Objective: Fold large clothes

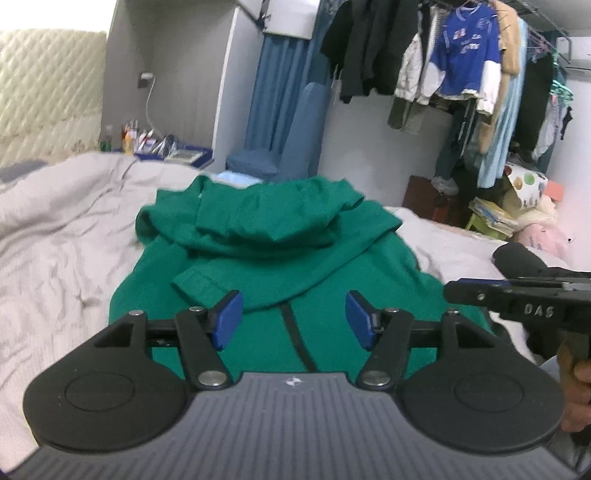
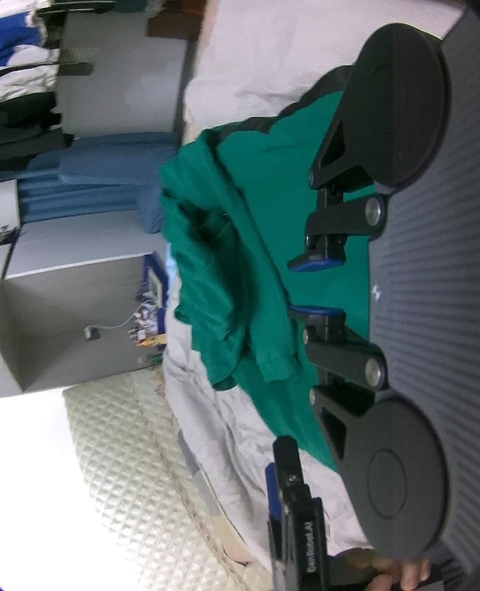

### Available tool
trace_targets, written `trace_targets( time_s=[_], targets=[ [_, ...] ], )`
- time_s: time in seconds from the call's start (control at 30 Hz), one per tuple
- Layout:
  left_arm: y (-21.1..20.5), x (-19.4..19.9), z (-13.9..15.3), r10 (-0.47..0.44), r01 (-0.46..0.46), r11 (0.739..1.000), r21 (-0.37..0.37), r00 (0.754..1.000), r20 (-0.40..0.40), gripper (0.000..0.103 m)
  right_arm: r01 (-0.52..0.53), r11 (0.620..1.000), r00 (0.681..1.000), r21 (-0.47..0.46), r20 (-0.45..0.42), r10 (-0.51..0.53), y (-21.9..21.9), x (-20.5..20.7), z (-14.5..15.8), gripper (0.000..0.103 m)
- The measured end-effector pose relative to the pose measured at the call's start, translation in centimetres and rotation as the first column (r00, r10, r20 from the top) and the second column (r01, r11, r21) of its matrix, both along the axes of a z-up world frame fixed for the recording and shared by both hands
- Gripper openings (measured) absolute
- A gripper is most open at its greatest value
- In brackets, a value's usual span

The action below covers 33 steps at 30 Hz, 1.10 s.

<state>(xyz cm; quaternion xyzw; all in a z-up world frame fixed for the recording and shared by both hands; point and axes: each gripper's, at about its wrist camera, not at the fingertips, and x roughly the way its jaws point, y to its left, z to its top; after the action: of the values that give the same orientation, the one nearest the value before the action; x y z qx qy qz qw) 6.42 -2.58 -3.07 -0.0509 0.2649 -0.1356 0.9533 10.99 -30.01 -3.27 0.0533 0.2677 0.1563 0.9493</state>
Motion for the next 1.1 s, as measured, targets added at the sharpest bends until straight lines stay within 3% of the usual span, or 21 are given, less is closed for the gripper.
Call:
trace_targets(
  time_s=[0.13, 0.2, 0.27, 0.3, 0.43, 0.57, 0.7, 0.87, 0.97, 1.1],
  targets=[
    [1.4, 1.4, -1.3, 0.041, -0.042, 0.999, -0.018, 0.998, -0.041, 0.069, 0.029, 0.999, 0.996, 0.039, -0.083, -0.026, -0.8, 1.4, -0.6, 0.024],
    [2.3, 2.1, -1.9, 0.063, -0.065, 0.998, -0.028, 0.996, -0.065, 0.072, 0.054, 0.996, 0.991, 0.066, -0.123, -0.045, -1.4, 2.2, -0.7, 0.035],
    [3.4, 2.8, -2.6, 0.093, -0.098, 0.994, -0.047, 0.991, -0.091, 0.073, 0.072, 0.992, 0.986, 0.1, -0.16, -0.055, -2.2, 3.1, -0.7, 0.054],
    [4.0, 3.1, -2.9, 0.112, -0.118, 0.991, -0.058, 0.988, -0.108, 0.073, 0.081, 0.991, 0.983, 0.111, -0.176, -0.061, -2.6, 3.6, -0.7, 0.056],
    [6.5, 4.3, -4.0, 0.23, -0.248, 0.964, -0.093, 0.958, -0.17, 0.073, 0.17, 0.964, 0.954, 0.204, -0.277, -0.11, -5.3, 5.9, -0.8, 0.084],
    [9.5, 5.0, -4.5, 0.326, -0.363, 0.919, -0.156, 0.919, -0.22, 0.074, 0.254, 0.948, 0.927, 0.19, -0.327, -0.183, -7.6, 8.1, -1.2, 0.084],
    [11.9, 5.7, -5.5, 0.396, -0.447, 0.88, -0.16, 0.877, -0.274, 0.074, 0.343, 0.921, 0.88, 0.184, -0.405, -0.247, -10.3, 10.4, -3.1, 0.084],
    [14.5, 6.2, -7.2, 0.441, -0.531, 0.823, -0.202, 0.822, -0.36, 0.074, 0.38, 0.897, 0.797, 0.226, -0.572, -0.193, -13.3, 12.8, -7.6, 0.084],
    [16.0, 6.6, -8.9, 0.453, -0.579, 0.785, -0.221, 0.779, -0.434, 0.074, 0.34, 0.909, 0.788, 0.242, -0.601, -0.135, -14.5, 13.4, -8.5, 0.084],
    [17.1, 7.1, -10.9, 0.417, -0.609, 0.746, -0.269, 0.743, -0.524, 0.074, 0.257, 0.925, 0.799, 0.281, -0.6, -0.04, -15.5, 13.4, -8.5, 0.084]
  ],
)
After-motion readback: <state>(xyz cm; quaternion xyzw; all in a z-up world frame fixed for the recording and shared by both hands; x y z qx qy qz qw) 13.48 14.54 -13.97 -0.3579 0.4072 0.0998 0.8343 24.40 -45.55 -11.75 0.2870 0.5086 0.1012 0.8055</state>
